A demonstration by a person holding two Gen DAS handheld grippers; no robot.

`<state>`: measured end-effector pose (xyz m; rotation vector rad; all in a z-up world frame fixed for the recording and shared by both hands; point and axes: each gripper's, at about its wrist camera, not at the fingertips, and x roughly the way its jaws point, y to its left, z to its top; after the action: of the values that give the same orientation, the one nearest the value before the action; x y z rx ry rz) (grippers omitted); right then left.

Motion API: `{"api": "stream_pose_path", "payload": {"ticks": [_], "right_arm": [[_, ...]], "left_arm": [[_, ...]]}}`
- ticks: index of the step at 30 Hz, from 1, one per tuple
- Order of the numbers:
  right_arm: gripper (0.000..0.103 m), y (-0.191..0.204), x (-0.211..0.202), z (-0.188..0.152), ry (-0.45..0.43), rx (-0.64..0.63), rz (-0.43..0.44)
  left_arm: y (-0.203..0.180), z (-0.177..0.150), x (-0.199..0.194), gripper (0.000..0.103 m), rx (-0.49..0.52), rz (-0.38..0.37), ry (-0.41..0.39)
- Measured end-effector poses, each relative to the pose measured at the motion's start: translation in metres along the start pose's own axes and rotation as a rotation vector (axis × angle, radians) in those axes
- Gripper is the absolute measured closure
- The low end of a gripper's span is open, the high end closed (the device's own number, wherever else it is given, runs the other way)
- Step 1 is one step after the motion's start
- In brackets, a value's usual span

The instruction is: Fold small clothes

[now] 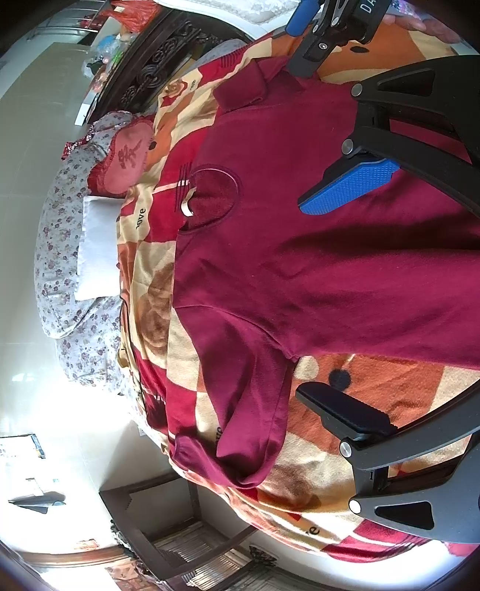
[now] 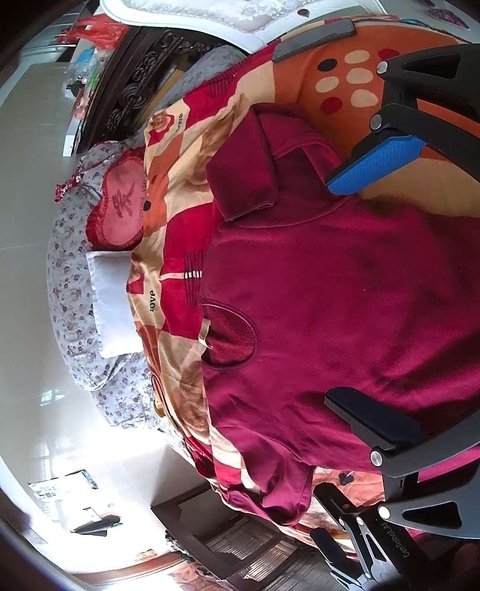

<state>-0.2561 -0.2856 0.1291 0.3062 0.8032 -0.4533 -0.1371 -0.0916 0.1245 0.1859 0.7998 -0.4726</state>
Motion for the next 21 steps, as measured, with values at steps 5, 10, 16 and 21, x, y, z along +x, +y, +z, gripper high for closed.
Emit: {"api": "stream_pose_path", "payload": {"ticks": [5,10,16,21], "right_arm": [[0.0,0.003,0.003,0.0,0.007,-0.005,0.002],[0.0,0.006,0.008,0.001,0.018,-0.009,0.004],[0.0,0.013,0.015,0.001,0.025,-0.026,0.005],[0.0,0.016,0.022,0.001,0.037,-0.026,0.008]], "left_arm": [[0.002,-0.001,0.003,0.011,-0.001,0.004,0.002],[0.005,-0.002,0.006,0.011,-0.009,0.01,0.007],[0.009,-0.002,0.012,0.011,-0.02,0.015,0.018],[0.011,-0.003,0.017,0.011,-0.023,0.022,0.03]]}}
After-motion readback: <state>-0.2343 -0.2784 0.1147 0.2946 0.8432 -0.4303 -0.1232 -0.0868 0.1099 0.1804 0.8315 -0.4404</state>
